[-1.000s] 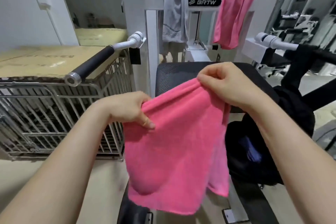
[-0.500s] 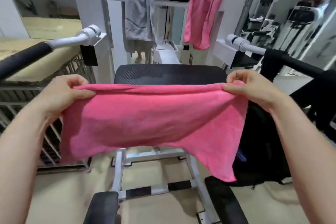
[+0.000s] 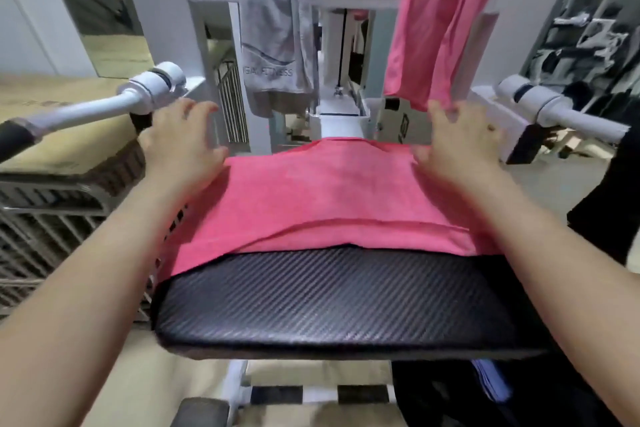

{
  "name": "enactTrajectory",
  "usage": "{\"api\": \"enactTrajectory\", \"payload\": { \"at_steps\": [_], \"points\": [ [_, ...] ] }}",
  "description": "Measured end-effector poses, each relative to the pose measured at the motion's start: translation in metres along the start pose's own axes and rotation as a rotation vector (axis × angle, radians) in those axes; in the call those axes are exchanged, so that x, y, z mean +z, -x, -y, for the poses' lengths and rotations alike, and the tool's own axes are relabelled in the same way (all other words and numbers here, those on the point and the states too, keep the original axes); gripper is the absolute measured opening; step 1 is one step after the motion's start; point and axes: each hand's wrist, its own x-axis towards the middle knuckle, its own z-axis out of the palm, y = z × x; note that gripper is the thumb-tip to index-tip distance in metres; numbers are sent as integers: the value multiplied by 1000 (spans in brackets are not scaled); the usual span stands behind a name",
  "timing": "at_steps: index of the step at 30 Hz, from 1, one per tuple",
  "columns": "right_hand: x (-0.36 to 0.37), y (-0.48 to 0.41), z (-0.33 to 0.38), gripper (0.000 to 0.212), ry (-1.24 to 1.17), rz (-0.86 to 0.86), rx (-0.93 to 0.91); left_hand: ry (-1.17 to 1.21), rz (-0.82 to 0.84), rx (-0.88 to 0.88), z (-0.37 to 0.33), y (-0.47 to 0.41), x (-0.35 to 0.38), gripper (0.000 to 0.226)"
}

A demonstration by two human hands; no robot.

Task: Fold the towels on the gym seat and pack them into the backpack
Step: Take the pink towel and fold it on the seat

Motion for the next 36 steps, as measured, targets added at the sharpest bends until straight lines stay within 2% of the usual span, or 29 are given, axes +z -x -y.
{"api": "enactTrajectory", "payload": {
  "at_steps": [1,3,5,8,10,12,14,15,17,21,24,27,28,29,30,33,34,36],
  "points": [
    [11,7,9,60,-34,39,-99,37,49,133,-14,8,7,56],
    [32,23,19,59,-81,181,-225,6,295,297,-38,35,24,64],
    [45,29,20,61,-78,237,-255,-132,486,265,-48,55,38,67],
    [43,24,18,58,-90,216,-258,-107,488,254,-48,55,37,69],
    [33,32,21,58,-127,163,-307,-25,441,314,-48,59,28,69],
    [16,55,31,61,-219,190,-462,193,401,415,-55,72,15,62],
    [1,80,44,65,-313,313,-633,336,471,485,-64,89,5,54],
    [-3,91,49,62,-336,342,-697,351,483,505,-66,96,5,53],
    [-1,104,53,49,-421,290,-750,369,410,511,-65,107,7,44],
    [2,117,55,21,-562,154,-702,411,333,542,-62,122,6,20],
    [-9,127,56,9,-561,238,-688,517,461,428,-63,129,-4,8],
    [-33,137,53,9,-535,467,-692,554,689,431,-61,141,-22,6],
    [-40,140,54,10,-532,506,-668,588,711,399,-58,146,-27,6],
    [-43,143,57,11,-540,484,-641,630,668,340,-53,151,-32,6],
    [-44,147,62,14,-552,416,-613,636,535,274,-44,155,-31,7],
    [-32,159,87,46,-543,270,-529,435,14,72,-2,160,-21,8],
    [-28,166,96,56,-523,275,-507,435,-53,-46,15,164,-15,7],
    [-21,180,114,70,-419,318,-500,640,-26,-343,43,172,-2,16]
  ]
}}
